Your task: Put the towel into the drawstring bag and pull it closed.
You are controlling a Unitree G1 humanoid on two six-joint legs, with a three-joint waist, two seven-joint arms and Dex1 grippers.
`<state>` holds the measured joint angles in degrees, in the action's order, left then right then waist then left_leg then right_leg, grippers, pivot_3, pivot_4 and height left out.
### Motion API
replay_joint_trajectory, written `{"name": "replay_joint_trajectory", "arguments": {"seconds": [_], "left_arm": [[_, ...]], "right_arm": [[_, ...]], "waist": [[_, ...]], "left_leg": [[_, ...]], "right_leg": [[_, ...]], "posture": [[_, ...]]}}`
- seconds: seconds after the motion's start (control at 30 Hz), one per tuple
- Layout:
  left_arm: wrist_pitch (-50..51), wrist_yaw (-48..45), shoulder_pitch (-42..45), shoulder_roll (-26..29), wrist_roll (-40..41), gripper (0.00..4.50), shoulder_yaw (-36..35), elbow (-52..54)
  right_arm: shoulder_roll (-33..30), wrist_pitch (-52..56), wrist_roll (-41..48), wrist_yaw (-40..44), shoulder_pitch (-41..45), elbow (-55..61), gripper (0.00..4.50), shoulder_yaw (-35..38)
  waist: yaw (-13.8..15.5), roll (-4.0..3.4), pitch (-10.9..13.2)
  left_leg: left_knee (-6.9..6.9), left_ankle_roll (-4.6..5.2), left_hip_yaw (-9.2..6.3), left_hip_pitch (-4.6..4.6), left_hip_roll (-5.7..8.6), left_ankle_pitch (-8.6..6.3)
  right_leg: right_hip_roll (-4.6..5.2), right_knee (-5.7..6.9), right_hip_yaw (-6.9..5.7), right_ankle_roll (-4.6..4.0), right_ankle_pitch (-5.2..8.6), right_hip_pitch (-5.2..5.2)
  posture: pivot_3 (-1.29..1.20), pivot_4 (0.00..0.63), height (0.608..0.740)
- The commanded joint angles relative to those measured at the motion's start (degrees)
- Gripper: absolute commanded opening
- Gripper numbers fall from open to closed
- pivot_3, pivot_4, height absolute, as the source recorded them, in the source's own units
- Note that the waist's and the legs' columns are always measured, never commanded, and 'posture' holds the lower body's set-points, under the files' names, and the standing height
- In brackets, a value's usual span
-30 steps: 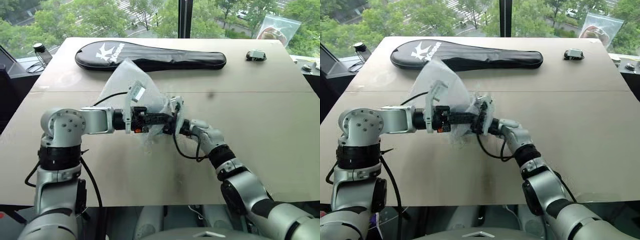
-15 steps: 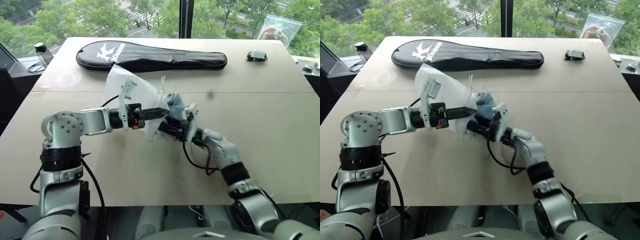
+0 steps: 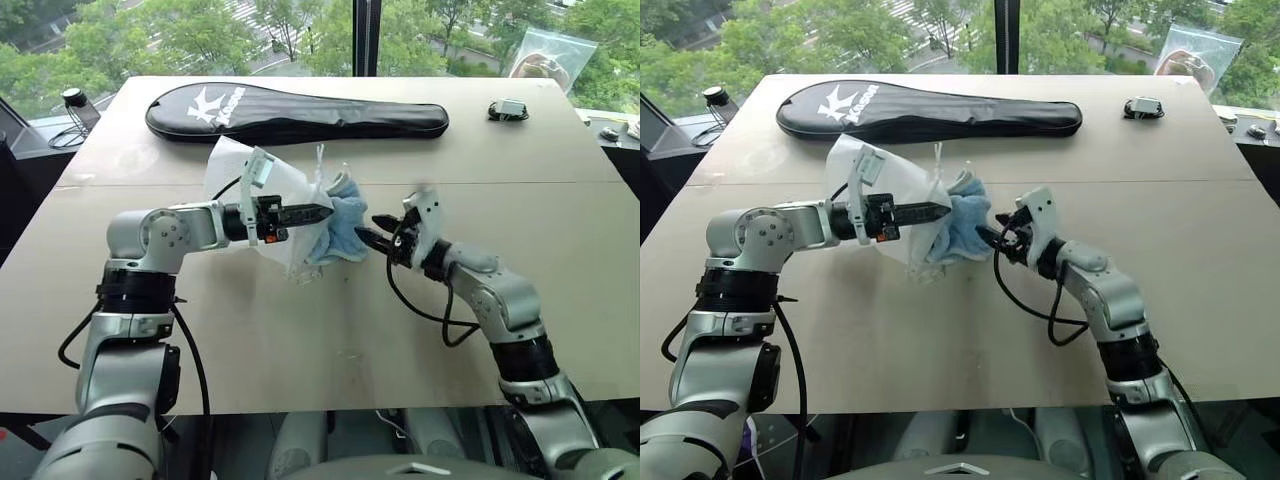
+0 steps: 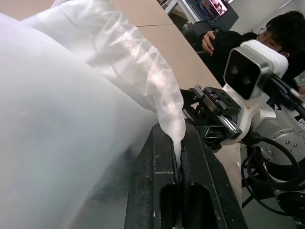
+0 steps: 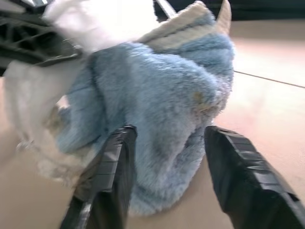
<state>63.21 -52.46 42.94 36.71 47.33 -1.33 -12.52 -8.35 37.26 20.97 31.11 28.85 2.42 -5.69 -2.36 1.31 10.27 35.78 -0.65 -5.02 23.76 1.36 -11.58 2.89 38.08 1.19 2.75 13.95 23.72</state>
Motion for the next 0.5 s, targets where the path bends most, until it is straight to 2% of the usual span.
{"name": "replay_joint_trajectory", "arguments": {"seconds": [0.03, 0.17, 0.3, 0.37, 0.4, 0.5], "left_arm": [[-1.12, 0.14, 1.34, -1.06, -0.86, 0.00, -1.08, 1.46], [-0.30, 1.79, 0.96, -2.40, -0.81, 0.00, -2.89, 2.46], [0.53, 3.89, -0.04, -3.58, 0.05, 0.00, -4.68, 4.38], [0.91, 4.76, -0.48, -3.98, 0.11, 0.00, -5.37, 5.23], [1.73, 6.13, -0.49, -4.43, 0.40, 0.00, -6.21, 5.51], [3.59, 8.85, -0.03, -5.39, 0.89, 0.00, -7.83, 5.92]], "right_arm": [[1.27, -1.41, 0.48, 1.17, 3.87, -4.19, 4.30, 0.05], [3.44, 0.07, 1.54, 3.55, 8.61, -13.08, 4.41, 0.36], [4.72, -4.48, -2.55, 6.24, 13.34, -25.22, 4.41, -2.46], [5.64, -9.69, -3.04, 8.06, 13.96, -28.01, 3.84, -2.17], [5.95, -11.66, -2.12, 9.59, 13.12, -25.65, 3.69, -1.82], [5.27, -15.55, -2.23, 12.95, 10.38, -18.67, 2.38, -3.56]], "waist": [[-0.02, 0.00, 0.00], [-0.06, 0.00, 0.00], [-0.19, 0.00, 0.00], [-0.18, 0.00, 0.00], [-0.16, 0.00, 0.00], [-0.14, -0.01, 0.00]], "left_leg": [[0.00, 0.00, 0.00, 0.00, 0.00, 0.00], [0.00, 0.00, -0.02, -0.01, 0.01, 0.00], [0.00, 0.00, 0.00, -0.03, 0.03, 0.00], [0.00, 0.00, -0.02, -0.02, 0.02, 0.00], [-0.01, 0.00, -0.02, -0.02, 0.02, 0.00], [0.01, 0.00, -0.05, 0.01, 0.02, 0.00]], "right_leg": [[0.00, 0.01, 0.00, 0.00, 0.00, 0.00], [-0.02, 0.02, -0.03, 0.00, 0.00, 0.00], [-0.02, 0.04, -0.01, -0.01, -0.01, 0.00], [-0.02, 0.05, -0.03, -0.01, -0.01, 0.00], [-0.02, 0.05, -0.03, -0.01, -0.01, 0.00], [-0.01, 0.04, -0.04, 0.00, -0.01, 0.00]], "posture": [[0.00, 0.150, 0.740], [0.00, 0.150, 0.740], [0.00, 0.150, 0.740], [0.00, 0.150, 0.740], [0.00, 0.150, 0.740], [0.00, 0.150, 0.740]]}}
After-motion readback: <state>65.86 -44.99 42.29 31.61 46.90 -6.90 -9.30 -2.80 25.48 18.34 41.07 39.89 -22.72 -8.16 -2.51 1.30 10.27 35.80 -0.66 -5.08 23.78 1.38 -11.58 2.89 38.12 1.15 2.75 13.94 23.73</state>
